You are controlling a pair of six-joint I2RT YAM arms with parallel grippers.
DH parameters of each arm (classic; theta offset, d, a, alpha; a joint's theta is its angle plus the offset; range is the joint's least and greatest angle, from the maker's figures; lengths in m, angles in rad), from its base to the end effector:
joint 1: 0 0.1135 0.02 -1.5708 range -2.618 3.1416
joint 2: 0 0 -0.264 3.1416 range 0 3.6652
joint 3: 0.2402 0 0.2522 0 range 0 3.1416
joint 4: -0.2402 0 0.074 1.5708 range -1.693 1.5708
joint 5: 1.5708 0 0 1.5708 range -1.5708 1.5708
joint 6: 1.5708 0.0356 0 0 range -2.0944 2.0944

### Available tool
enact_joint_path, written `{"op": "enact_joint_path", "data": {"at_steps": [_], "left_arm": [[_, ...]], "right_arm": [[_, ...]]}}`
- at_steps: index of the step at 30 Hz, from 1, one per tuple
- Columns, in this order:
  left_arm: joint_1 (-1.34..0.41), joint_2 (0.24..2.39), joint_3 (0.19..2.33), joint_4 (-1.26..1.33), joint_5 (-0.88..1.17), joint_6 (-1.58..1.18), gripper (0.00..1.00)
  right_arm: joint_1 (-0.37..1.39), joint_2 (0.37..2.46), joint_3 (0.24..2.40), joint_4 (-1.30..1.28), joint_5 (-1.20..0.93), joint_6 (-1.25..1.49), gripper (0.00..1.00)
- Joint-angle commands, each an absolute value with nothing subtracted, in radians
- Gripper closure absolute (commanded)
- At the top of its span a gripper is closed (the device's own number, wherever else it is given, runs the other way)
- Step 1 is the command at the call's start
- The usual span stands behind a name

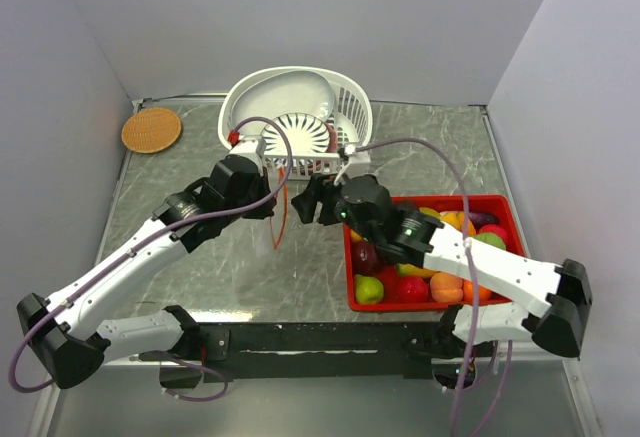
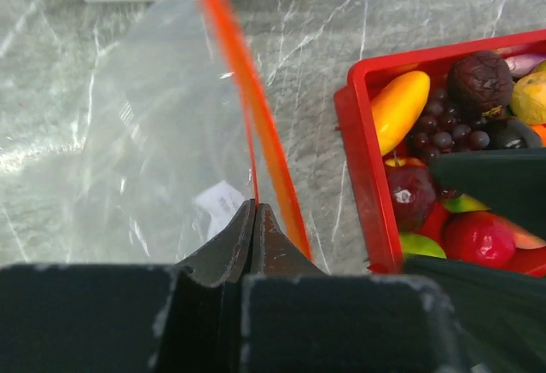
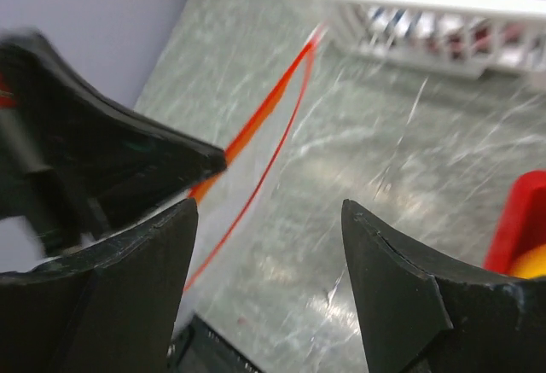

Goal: Place the food in the zip-top bag and seal the zipper

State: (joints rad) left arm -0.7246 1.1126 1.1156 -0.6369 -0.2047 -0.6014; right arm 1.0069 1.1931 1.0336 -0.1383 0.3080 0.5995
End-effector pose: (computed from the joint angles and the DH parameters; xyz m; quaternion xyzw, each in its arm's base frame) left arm 0.1813 -0.1508 0.3465 0.0086 0.8888 -0.2046 0.4101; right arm 0.1573 0.2285 0.3476 -0.0715 0.7967 0.3370 0.4966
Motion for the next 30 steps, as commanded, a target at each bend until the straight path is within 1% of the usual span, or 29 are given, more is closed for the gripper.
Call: {"op": "enact_joint_path", "data": {"at_steps": [1, 7, 10, 11, 12, 23, 30], "left_arm": [[-0.756, 1.072, 1.203, -0.672, -0.285, -0.545, 0.99], [-0.767, 1.063, 1.189, -0.652, -0.272, -0.529, 0.99], [-0.77, 1.054, 1.172, -0.627, -0.252, -0.525, 0.99], [-0.77, 1.052, 1.17, -0.621, -0.249, -0.522, 0.99], [-0.772, 1.051, 1.167, -0.623, -0.256, -0.522, 0.99], [-0.77, 1.052, 1.134, -0.627, -0.321, -0.54, 0.99], [-0.772, 1.058, 1.132, -0.617, -0.325, -0.554, 0.99]], "right_arm": [[0.997, 1.259, 1.109, -0.163, 0.206, 0.649, 0.25], [0.988, 1.354, 1.14, -0.14, 0.152, 0.67, 0.3], [0.974, 1.403, 1.149, -0.135, 0.149, 0.689, 0.34], [0.968, 1.419, 1.15, -0.135, 0.144, 0.695, 0.37], [0.962, 1.42, 1.141, -0.123, 0.14, 0.701, 0.38], [0.96, 1.309, 1.083, -0.106, 0.167, 0.732, 0.36], [0.965, 1.373, 1.149, -0.129, 0.155, 0.732, 0.36]]}}
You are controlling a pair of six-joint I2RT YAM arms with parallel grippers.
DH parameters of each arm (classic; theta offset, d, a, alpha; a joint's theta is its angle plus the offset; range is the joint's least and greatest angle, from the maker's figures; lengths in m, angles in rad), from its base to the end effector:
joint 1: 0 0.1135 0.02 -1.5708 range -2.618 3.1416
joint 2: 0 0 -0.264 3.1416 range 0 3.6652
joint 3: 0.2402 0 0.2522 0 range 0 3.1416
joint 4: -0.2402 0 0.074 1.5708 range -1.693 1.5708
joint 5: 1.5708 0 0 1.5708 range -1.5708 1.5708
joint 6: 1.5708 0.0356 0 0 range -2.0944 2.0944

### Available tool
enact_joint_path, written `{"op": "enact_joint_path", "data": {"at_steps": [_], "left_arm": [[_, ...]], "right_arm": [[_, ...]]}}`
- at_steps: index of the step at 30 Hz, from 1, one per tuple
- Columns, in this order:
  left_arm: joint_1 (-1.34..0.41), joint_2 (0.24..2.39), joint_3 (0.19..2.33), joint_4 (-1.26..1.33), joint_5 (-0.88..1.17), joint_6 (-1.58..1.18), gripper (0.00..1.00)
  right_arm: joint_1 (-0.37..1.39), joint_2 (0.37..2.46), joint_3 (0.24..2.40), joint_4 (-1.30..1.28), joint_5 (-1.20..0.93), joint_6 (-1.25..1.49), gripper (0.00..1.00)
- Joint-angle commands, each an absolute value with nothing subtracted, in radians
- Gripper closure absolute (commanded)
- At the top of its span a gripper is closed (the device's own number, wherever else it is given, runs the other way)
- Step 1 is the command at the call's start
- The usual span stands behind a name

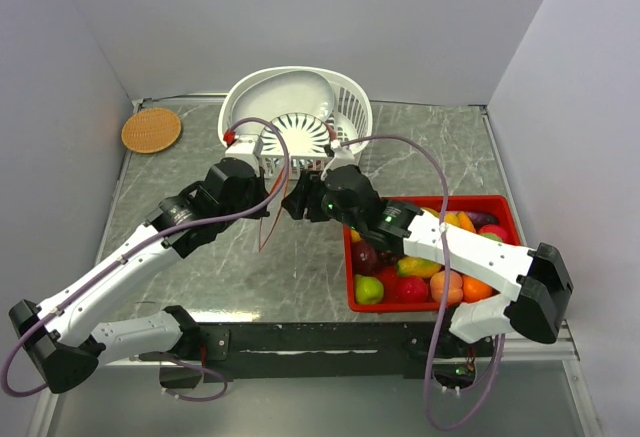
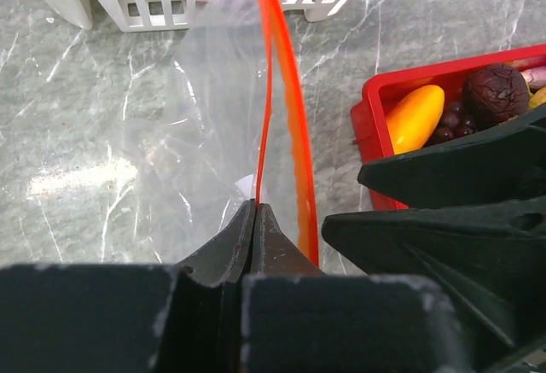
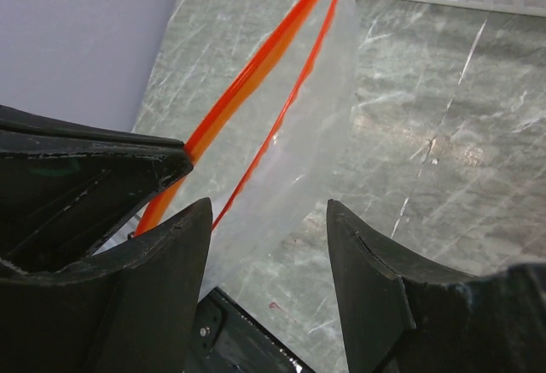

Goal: Place the food in the zip-top bag and seal the zipper

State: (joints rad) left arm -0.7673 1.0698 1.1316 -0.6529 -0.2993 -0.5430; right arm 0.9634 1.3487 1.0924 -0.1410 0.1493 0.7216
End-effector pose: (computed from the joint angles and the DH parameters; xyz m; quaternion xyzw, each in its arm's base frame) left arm 0.1683 -0.1477 0.3599 0.0280 0.8749 -0.1791 0.4491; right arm 0.1840 0.2554 0.3247 -0.0592 0.8293 0.3707 0.4138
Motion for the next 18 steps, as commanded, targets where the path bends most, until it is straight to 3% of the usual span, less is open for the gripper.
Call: {"op": "enact_joint_path", "data": {"at_steps": [1, 14, 18], "left_arm": [[-0.772, 1.055, 1.134, -0.617, -0.325, -0.552, 0.99], [-0.772, 1.014, 1.077, -0.548, -0.281, -0.56, 0.99], [-0.772, 0.983, 1.04, -0.479, -0.275, -0.574, 0.99]], "right_arm": [[0.965, 1.382, 1.155, -0.13, 0.156, 0.732, 0.36], [0.966, 1.486, 1.219, -0.175, 0.17, 0.706, 0.37], [0.969, 1.537, 1.23, -0.178, 0.144, 0.696, 0.43]]}}
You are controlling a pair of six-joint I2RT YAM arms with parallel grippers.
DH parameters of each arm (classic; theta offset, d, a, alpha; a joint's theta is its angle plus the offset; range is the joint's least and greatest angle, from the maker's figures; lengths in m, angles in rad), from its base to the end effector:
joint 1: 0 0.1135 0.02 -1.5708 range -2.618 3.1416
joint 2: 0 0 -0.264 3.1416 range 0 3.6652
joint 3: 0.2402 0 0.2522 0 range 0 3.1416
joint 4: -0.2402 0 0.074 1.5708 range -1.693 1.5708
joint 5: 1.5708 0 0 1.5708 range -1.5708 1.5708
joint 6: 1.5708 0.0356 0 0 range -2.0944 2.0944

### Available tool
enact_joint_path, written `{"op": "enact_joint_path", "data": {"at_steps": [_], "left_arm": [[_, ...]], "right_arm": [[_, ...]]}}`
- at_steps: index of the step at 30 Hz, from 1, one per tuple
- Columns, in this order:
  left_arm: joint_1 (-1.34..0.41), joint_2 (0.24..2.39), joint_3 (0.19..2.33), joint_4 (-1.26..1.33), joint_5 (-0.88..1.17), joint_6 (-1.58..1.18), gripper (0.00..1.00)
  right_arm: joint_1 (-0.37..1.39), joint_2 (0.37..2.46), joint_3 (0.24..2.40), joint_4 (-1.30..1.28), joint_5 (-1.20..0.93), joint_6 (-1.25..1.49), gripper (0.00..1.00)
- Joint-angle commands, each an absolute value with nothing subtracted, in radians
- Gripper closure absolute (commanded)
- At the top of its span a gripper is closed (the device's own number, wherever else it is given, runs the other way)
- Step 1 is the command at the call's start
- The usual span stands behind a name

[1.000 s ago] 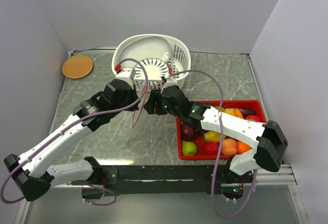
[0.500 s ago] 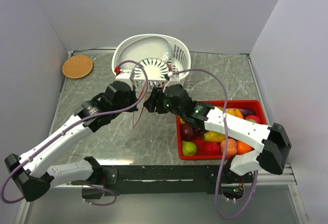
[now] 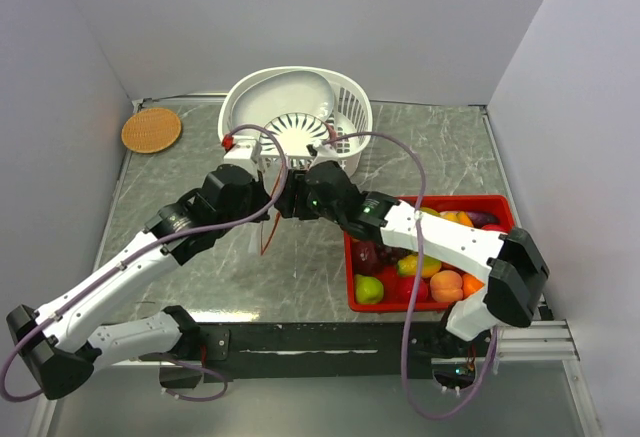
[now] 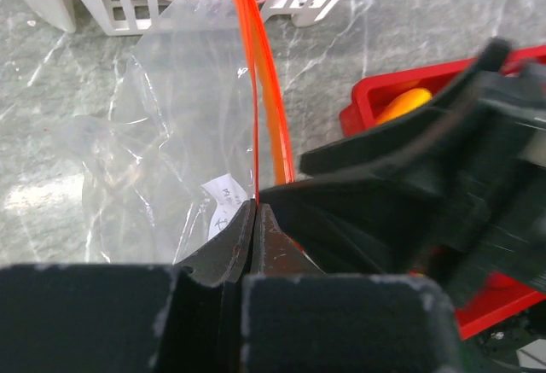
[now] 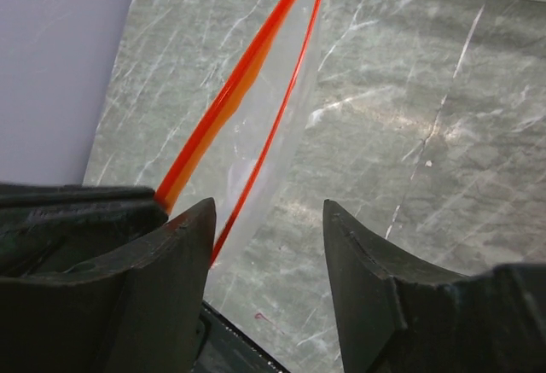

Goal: Place the food in the zip-top bag and seal the zipper

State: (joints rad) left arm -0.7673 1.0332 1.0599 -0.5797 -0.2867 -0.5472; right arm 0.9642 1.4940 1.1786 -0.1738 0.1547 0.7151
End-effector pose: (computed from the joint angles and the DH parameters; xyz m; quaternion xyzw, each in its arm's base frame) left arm 0.1654 -0.1456 0.3500 0.0258 0.8667 -0.1958 0.4580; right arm 0.2027 0.2825 0.3065 -0.0667 0.8531 0.3379 0.3920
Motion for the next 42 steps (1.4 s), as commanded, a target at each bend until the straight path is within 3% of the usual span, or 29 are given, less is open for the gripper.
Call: {"op": "enact_joint_path", "data": {"at_steps": [1, 4, 6, 10, 17, 22, 27, 30, 37, 42], "left_arm": [[-0.772, 0.979, 1.039, -0.483, -0.31, -0.575, 0.99], [-0.769, 0.989, 1.069, -0.594, -0.455, -0.618, 0.99], [-0.769, 1.028, 1.119, -0.703, -0.66, -0.702, 0.99], [-0.756, 1.063, 1.163, -0.903, -0.879, -0.868, 0.99], [-0.739, 0.966, 1.117, -0.784, -0.795, -0.793, 0.99], [-0.742, 0.91, 1.02, -0.517, -0.553, -0.721, 0.99], [-0.753, 0.956, 0.986, -0.477, -0.514, -0.733, 0.99], [-0.756, 0.968, 0.954, -0.439, -0.503, -0.745, 0.99], [-0.756, 0.992, 0.914, -0.374, -0.496, -0.79, 0.99], [-0.756, 1.017, 0.911, -0.336, -0.454, -0.795, 0.99]], "right_arm": [[0.969, 1.552, 1.232, -0.184, 0.152, 0.692, 0.46], [0.956, 1.555, 1.229, -0.236, 0.231, 0.666, 0.66], [0.927, 1.546, 1.206, -0.268, 0.302, 0.649, 0.79], [0.874, 1.503, 1.154, -0.298, 0.382, 0.632, 0.85], [0.87, 1.512, 1.14, -0.305, 0.37, 0.63, 0.88], [0.913, 1.496, 1.173, -0.299, 0.341, 0.611, 0.81], [0.946, 1.462, 1.187, -0.302, 0.327, 0.597, 0.62], [0.965, 1.447, 1.204, -0.321, 0.333, 0.601, 0.56], [0.979, 1.384, 1.236, -0.394, 0.385, 0.611, 0.54], [0.98, 1.281, 1.21, -0.48, 0.455, 0.663, 0.46]]}}
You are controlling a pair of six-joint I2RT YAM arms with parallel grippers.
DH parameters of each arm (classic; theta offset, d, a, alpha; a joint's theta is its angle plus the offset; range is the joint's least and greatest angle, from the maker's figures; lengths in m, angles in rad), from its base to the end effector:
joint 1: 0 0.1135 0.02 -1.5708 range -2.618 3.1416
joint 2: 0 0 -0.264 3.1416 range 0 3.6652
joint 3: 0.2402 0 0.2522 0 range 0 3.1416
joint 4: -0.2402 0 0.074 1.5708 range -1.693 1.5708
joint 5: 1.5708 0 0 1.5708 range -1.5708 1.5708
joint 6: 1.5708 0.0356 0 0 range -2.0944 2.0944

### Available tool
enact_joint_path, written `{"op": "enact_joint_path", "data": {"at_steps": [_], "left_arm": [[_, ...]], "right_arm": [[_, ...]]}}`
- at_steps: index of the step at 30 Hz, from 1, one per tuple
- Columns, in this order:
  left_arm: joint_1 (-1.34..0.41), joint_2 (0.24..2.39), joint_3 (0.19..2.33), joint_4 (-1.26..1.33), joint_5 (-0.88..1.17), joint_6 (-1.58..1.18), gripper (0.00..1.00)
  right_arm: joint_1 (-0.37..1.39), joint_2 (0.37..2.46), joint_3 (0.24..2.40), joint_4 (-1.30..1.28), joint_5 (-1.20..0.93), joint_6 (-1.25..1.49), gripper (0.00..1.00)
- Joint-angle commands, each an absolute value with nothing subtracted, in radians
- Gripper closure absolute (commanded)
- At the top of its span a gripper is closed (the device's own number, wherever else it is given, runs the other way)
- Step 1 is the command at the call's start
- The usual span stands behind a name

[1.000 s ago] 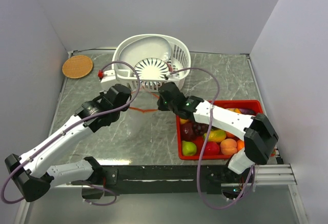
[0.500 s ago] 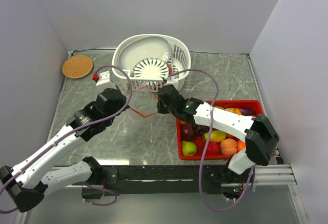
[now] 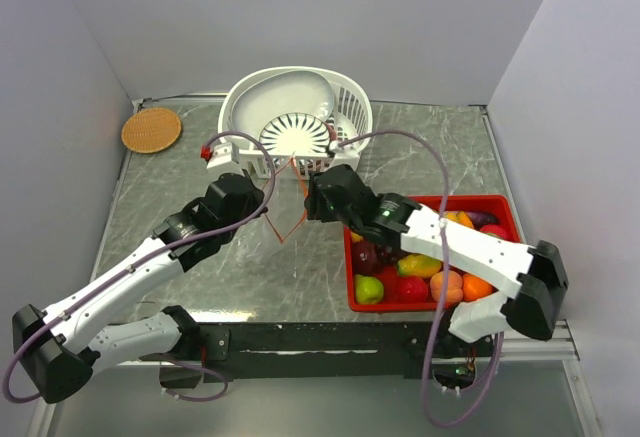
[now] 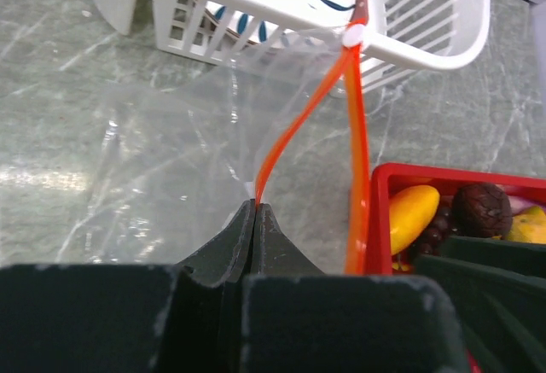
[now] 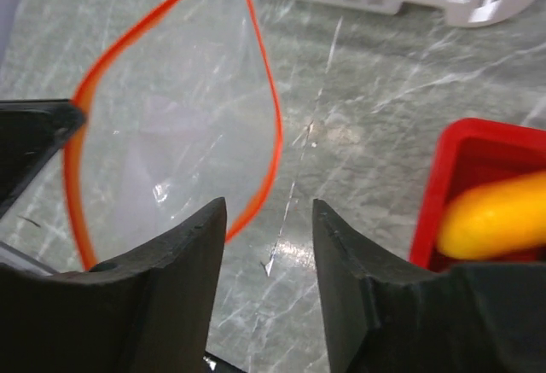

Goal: Place the food in the zip-top bag and seal the zipper

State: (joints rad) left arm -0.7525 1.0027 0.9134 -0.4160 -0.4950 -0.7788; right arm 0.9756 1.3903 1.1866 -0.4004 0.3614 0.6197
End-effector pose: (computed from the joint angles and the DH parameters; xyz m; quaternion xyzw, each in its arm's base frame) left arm 0.1718 -0.1376 0.3230 -0.1354 0.8335 -0.1891 0.5013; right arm 0.1859 0.2521 0.3215 -0.0720 0.8721 0.2161 0.4332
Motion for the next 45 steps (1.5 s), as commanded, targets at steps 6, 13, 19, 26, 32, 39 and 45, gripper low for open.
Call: {"op": "enact_joint_path", "data": {"at_steps": [6, 13, 19, 26, 32, 39, 45], "left_arm": [[-0.756, 1.02, 0.92, -0.313, -0.41, -0.779, 0.99], [-0.756, 1.022, 0.922, -0.29, -0.367, -0.772, 0.99], [-0.756, 1.017, 0.923, -0.29, -0.362, -0.764, 0.99], [-0.756, 1.019, 0.928, -0.291, -0.361, -0.759, 0.99], [-0.756, 1.02, 0.934, -0.296, -0.351, -0.755, 0.99], [-0.756, 1.012, 0.939, -0.301, -0.336, -0.746, 0.99], [-0.755, 1.008, 0.94, -0.305, -0.322, -0.747, 0.99]], "right_arm": [[0.947, 1.16, 1.085, -0.641, 0.564, 0.839, 0.33], [0.838, 1.017, 0.847, -0.764, 0.581, 1.066, 0.16], [0.756, 0.881, 0.758, -0.818, 0.675, 1.17, 0.06], [0.556, 0.854, 0.706, -0.72, 0.6, 1.063, 0.01], [0.443, 0.917, 0.634, -0.571, 0.459, 1.012, 0.01], [0.393, 0.911, 0.575, -0.482, 0.414, 0.991, 0.19], [0.393, 0.879, 0.642, -0.564, 0.445, 0.957, 0.67]]}}
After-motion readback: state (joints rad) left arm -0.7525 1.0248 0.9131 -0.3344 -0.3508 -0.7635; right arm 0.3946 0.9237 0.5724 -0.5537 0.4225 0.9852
